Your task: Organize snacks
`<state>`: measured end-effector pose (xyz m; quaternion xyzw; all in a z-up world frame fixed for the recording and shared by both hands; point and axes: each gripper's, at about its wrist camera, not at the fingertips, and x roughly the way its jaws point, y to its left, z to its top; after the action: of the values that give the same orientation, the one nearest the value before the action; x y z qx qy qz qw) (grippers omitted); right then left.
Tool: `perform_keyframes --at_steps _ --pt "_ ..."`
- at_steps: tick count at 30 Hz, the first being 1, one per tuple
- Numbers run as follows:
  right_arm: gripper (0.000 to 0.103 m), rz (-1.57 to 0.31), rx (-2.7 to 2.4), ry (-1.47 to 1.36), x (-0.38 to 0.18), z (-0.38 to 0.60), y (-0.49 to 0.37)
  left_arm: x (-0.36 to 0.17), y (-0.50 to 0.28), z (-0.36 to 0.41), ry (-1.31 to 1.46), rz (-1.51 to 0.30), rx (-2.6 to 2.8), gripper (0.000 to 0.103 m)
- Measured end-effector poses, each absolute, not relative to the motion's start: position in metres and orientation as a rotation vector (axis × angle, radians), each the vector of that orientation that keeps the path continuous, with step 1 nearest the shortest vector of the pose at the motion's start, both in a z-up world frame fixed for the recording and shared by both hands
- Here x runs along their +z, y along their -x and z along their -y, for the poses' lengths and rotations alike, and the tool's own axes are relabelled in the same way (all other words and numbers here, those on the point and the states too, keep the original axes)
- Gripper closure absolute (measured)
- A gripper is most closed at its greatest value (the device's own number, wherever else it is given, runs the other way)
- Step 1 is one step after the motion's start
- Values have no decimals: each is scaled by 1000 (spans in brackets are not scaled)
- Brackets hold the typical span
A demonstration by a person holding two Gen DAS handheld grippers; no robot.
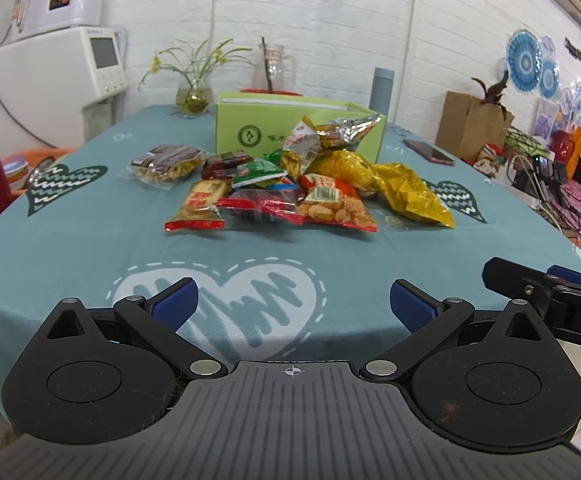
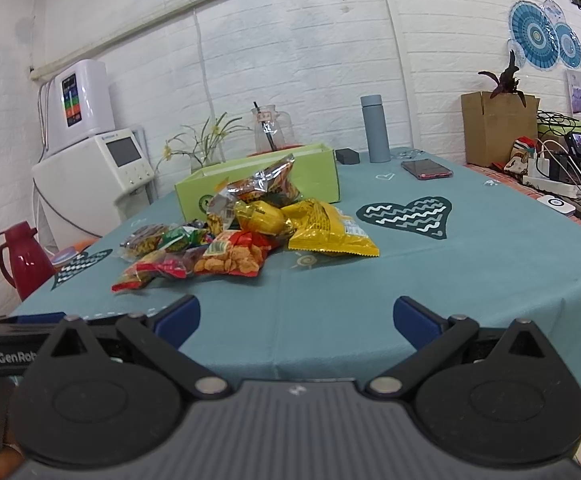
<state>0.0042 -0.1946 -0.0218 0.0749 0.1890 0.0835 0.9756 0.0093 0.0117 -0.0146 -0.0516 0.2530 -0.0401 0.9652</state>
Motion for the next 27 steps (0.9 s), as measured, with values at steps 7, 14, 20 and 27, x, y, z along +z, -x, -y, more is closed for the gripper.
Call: perform_keyframes --at_steps 7,14,20,27 --pt "1 -385 170 -156 -25 196 -7 -15 -27 -36 208 -529 -44 11" --pt "1 -408 162 -176 -35 203 -22 -27 -64 -40 230 -621 -29 11" --pt "1 -440 192 -96 -36 186 -67 -28 -88 -46 239 -663 -12 11" --pt "0 -543 245 -75 -48 175 -118 -20 -108 -74 266 -678 54 11"
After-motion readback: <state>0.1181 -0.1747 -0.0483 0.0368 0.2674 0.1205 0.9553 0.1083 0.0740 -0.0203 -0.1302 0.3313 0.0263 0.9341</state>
